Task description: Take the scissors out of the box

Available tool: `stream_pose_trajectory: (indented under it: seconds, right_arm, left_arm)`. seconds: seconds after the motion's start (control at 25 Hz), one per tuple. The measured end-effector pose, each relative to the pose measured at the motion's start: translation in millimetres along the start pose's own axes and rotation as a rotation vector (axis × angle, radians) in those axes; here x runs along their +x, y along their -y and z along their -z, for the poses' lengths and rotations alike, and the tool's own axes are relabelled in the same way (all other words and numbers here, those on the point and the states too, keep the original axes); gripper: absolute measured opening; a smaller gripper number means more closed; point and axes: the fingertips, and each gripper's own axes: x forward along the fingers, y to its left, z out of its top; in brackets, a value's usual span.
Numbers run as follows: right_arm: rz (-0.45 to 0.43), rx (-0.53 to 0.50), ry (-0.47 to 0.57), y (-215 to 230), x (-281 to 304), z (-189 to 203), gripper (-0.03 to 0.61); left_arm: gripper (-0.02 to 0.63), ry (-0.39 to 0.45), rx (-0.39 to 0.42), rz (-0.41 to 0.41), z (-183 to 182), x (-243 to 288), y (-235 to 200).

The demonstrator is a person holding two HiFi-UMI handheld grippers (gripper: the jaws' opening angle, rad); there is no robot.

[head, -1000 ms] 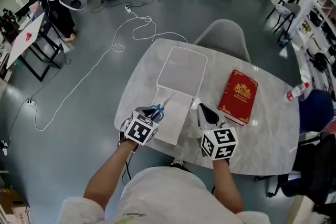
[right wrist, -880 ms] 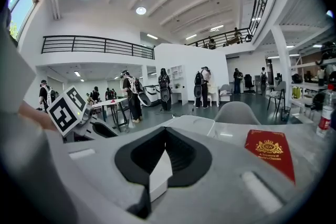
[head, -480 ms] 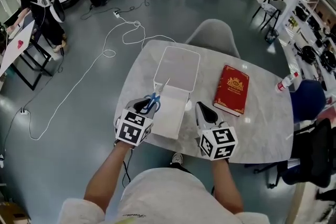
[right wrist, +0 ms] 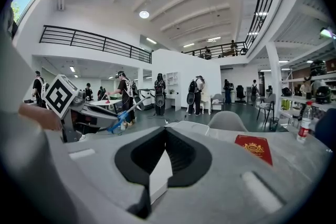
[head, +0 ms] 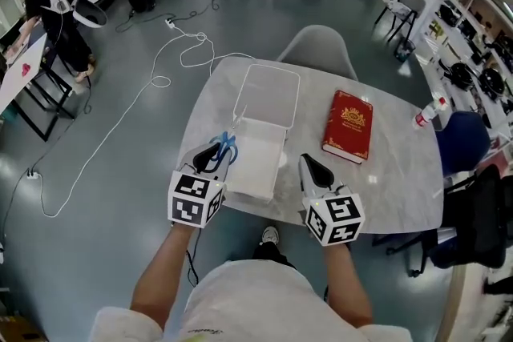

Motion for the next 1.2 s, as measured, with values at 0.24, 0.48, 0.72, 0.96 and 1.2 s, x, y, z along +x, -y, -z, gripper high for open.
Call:
stream_pose_trajectory:
  seconds: [0.24,0.48,0.72,0.96,1.2]
  right_arm:
    - [0.022,-0.017,0.015,-5.8,-17.5,2.1,0.005]
    - [0.024,-0.019,0.021,-14.9,-28.4,3.6,0.005]
    - [0.025,-0.02,0.018,-22.0,-36.0,6.1,0.005]
    - [0.026,-0.022,0.019,-26.4,-41.2,8.9,0.005]
    - [0.029,-0.021,0.02,-34.4,-44.6,6.2,0.006]
  left_arm:
    - [0.08,0.068,-0.027,-0.019,2.6,-21.0,4.2]
    - [0.08,0.089,-0.04,-0.027,8.6,-37.3,6.2]
    - [0.08,0.09,-0.041,-0.028,12.5,-46.0,8.9]
    - [0.08,0.082,-0.037,-0.018,18.1,-48.9,14.2]
    - [0.08,0.077,-0.03,-0.01,18.6,-55.5,15.1]
